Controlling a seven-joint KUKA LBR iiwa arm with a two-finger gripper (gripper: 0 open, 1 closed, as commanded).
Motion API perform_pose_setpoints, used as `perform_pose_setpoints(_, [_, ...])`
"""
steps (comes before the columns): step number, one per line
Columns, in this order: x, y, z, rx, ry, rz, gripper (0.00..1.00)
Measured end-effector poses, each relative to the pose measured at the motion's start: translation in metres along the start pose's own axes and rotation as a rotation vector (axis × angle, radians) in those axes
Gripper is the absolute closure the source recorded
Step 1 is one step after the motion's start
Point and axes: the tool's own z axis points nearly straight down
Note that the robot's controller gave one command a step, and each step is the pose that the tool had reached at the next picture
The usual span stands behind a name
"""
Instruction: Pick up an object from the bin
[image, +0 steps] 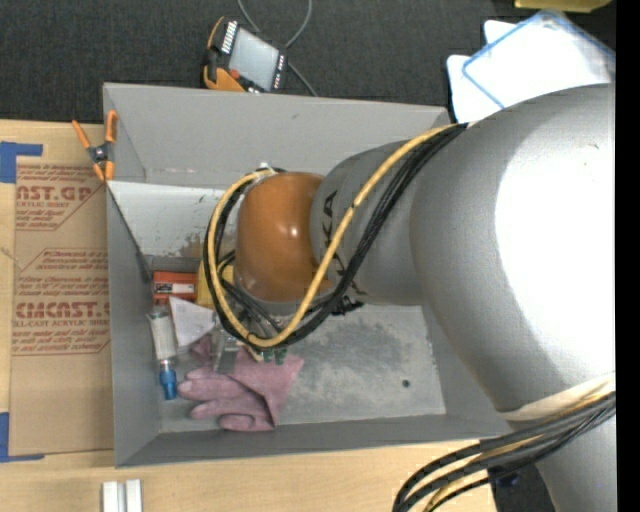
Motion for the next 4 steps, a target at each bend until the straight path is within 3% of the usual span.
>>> perform_pose_setpoints(1, [0.000,-0.005,0.005,-0.001,0.000,-0.041,1.00])
perform_pose_setpoints(2, [0.046,-0.018,0.031,-0.004,-0.007,-0.006,1.00])
perform_pose_setpoints(3, [0.015,-0.017,0.010,-0.003,-0.011,-0.096,1.00])
perform_pose_setpoints(4, [0.039,-0.019,0.022,-0.004,-0.002,-0.035,1.00])
